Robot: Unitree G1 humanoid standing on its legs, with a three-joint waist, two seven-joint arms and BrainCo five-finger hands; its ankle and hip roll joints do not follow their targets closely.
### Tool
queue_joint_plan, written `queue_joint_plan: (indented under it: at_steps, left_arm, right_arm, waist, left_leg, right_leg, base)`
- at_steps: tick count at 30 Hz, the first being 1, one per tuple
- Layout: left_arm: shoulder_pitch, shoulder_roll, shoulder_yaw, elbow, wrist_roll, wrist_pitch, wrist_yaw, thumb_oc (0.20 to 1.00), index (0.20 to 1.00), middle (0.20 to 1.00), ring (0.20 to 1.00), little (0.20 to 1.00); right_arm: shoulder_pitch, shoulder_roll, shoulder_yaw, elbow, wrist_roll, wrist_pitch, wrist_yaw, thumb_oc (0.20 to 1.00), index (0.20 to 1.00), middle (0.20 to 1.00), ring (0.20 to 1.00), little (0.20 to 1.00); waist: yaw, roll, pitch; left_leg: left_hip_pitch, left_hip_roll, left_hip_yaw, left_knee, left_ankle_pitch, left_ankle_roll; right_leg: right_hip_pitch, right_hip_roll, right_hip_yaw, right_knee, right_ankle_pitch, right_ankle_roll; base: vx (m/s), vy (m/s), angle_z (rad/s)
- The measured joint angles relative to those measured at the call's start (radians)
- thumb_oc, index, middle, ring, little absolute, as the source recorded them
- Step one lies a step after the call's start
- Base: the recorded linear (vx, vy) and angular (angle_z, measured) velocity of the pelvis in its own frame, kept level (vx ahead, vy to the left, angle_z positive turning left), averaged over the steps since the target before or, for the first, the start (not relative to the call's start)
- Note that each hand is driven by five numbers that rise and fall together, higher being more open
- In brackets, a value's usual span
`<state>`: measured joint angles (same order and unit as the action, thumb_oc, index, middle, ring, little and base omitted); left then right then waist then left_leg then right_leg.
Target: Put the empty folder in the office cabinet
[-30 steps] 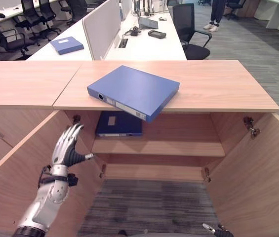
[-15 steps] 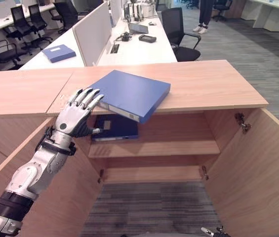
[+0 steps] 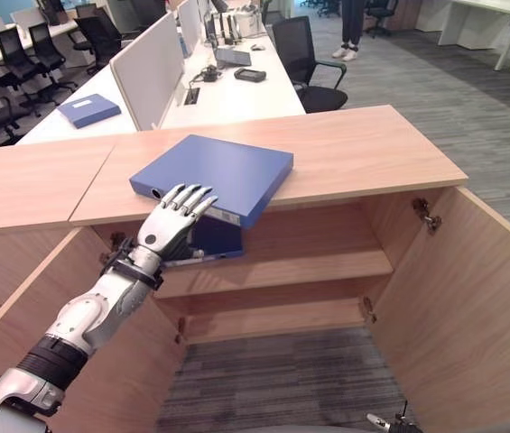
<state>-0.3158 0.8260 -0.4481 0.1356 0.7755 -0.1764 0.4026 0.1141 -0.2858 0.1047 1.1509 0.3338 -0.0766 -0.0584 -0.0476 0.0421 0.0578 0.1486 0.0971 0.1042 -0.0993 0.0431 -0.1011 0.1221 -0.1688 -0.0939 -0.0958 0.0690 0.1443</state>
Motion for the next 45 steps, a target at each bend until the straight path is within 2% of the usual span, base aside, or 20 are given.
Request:
queue_joint_plan:
  at_steps: [7,19,35,45]
  left_arm:
    - [-0.093,-0.006,-0.063,0.046,0.037,0.01,0.0,1.0,1.0,1.0,1.0,1.0]
    - [-0.194,-0.012,-0.108,0.092,0.037,0.026,-0.001,1.0,1.0,1.0,1.0,1.0]
    - [-0.2,-0.078,-0.113,0.187,0.037,0.062,0.0,1.0,1.0,1.0,1.0,1.0]
    - [-0.203,-0.081,-0.15,0.227,0.035,0.067,0.0,1.0,1.0,1.0,1.0,1.0]
  right_arm:
    - [-0.002,-0.005,0.001,0.0,-0.001,0.0,-0.007,1.0,1.0,1.0,1.0,1.0]
    - [-0.008,-0.009,0.002,0.032,-0.001,0.002,-0.007,1.0,1.0,1.0,1.0,1.0]
    - [-0.014,-0.01,0.002,0.031,0.0,0.002,-0.007,1.0,1.0,1.0,1.0,1.0]
    - [-0.013,-0.011,0.002,0.032,0.0,0.002,-0.008,1.0,1.0,1.0,1.0,1.0]
  waist:
    - [-0.004,-0.001,-0.001]
    - [-0.026,-0.003,-0.002]
    - [-0.026,-0.003,-0.002]
    - [-0.027,-0.006,-0.002]
  left_leg:
    - [-0.002,0.001,0.004,0.0,-0.001,0.0]
    - [0.0,0.004,0.023,0.0,-0.001,0.0]
    - [0.001,0.008,0.026,0.0,0.0,-0.001]
    - [0.0,0.009,0.029,0.0,-0.001,-0.001]
  right_leg:
    - [-0.004,0.001,0.004,0.0,0.001,0.001]
    - [-0.012,0.005,0.023,0.0,0.004,-0.001]
    - [-0.014,0.009,0.025,0.0,0.005,-0.003]
    - [-0.016,0.01,0.028,0.0,0.005,-0.003]
  base:
    - [0.0,0.004,-0.02]
    - [0.01,0.004,-0.04]
    - [0.0,0.0,0.0]
    - [0.0,0.0,0.0]
